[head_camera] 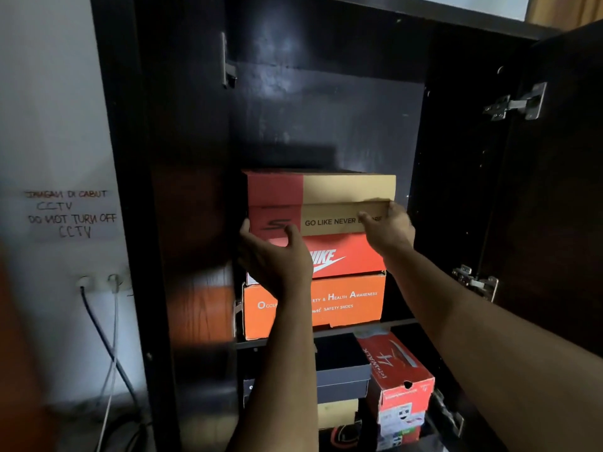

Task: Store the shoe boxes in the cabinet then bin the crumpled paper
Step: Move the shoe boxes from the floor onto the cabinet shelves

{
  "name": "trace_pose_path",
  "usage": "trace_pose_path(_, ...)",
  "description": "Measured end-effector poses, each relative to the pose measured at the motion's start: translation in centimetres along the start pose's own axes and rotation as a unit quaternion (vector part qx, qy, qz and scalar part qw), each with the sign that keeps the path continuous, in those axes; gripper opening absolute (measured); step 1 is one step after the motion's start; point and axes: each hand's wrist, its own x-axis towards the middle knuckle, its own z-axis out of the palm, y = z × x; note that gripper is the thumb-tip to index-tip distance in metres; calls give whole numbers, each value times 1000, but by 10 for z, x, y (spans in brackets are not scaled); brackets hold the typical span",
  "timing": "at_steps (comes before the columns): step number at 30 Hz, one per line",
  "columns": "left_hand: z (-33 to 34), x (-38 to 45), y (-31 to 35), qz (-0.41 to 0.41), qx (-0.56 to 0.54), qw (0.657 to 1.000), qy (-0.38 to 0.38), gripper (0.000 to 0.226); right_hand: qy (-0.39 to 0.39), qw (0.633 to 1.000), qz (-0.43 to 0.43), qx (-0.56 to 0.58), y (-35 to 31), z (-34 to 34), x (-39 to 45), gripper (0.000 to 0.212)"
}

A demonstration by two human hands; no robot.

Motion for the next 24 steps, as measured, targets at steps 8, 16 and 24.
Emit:
trace_pose_path(8, 10, 28, -10, -51, 66, 994, -69, 89, -178, 979, -95, -5, -19, -6, -15, 10)
trace_pose_path(16, 1, -40, -20, 48, -12, 997, -53, 57, -108, 990, -85, 13, 23, -53, -36, 36)
trace_pose_path(24, 15, -159, -49, 69, -33, 961, -267, 28, -66, 995, -72, -3, 124, -147, -98, 32)
